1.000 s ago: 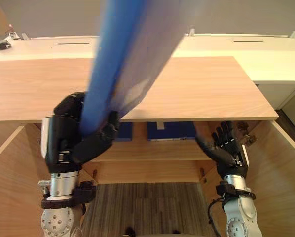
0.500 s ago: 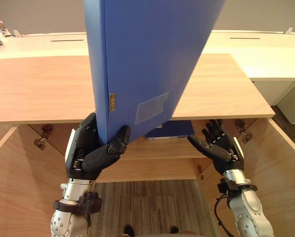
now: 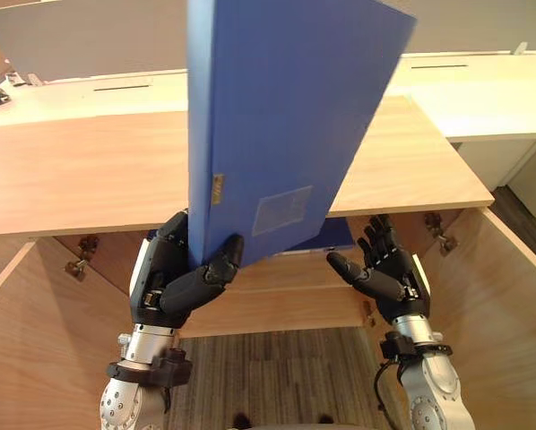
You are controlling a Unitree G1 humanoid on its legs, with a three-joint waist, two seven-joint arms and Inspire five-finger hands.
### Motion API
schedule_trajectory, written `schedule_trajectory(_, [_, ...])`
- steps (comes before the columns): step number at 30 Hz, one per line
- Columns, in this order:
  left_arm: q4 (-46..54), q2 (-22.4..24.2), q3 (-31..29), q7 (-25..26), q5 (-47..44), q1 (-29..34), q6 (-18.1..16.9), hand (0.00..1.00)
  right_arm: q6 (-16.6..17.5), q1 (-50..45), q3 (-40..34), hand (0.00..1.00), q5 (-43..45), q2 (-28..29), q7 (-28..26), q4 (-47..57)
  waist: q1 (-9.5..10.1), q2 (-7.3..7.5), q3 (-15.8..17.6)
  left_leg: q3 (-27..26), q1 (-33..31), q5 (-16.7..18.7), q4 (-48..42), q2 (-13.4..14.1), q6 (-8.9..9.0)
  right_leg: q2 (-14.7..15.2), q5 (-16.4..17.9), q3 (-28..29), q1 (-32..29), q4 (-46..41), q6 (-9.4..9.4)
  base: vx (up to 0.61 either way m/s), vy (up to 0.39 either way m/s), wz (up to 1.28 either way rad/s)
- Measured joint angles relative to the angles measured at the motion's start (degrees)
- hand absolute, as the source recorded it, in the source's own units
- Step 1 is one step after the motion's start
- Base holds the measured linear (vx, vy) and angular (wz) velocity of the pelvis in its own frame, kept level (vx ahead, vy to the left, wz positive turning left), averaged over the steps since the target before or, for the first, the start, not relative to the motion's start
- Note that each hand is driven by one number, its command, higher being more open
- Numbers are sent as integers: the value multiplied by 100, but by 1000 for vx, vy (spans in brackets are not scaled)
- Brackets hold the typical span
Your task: Walk over to the cabinet, pick up the folder, carry it to the office cabinet, place the folder inside the office cabinet, then close the office cabinet door
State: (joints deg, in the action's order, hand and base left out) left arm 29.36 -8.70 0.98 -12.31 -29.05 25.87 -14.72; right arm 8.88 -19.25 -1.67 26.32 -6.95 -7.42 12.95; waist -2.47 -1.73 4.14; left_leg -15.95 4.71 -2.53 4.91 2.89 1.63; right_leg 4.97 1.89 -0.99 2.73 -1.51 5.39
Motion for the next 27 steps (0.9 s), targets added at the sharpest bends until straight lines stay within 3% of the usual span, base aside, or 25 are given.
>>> schedule_trajectory(6, [0,23,-58,49,83,-171,0,0,178,-40,-695,100,-337,101,-1,872,-149,46,-29,-278,63,99,5,-74,9,51,-85,305,-97,46,53,-47,25,-25])
schedule_trajectory(13, [-2,-22,-33,69,105,-571,0,0,201,-85,-868,100,-606,79,49,1121,-208,53,-47,-427,129,93,6,-111,-52,58,-120,448,-110,47,76,-36,1,-12])
schedule_trajectory(15, [-35,-107,21,98,101,-668,-3,0,201,29,-772,100,-597,-69,49,1167,-207,52,-63,-447,129,92,5,-114,-54,58,-133,473,-113,45,80,-19,-13,-7])
schedule_trajectory(20, [-561,-602,463,36,86,-1080,10,0,248,1168,255,100,-538,-1138,-40,885,-143,67,-172,-497,123,78,1,-129,-81,66,-184,544,-144,42,103,-44,-11,-6])
schedule_trajectory(27, [-727,-686,525,-45,-325,-1131,19,0,267,2012,496,100,-516,-1544,53,16,14,66,-185,-276,72,11,9,-216,-172,167,-184,324,-81,32,106,-35,-5,18])
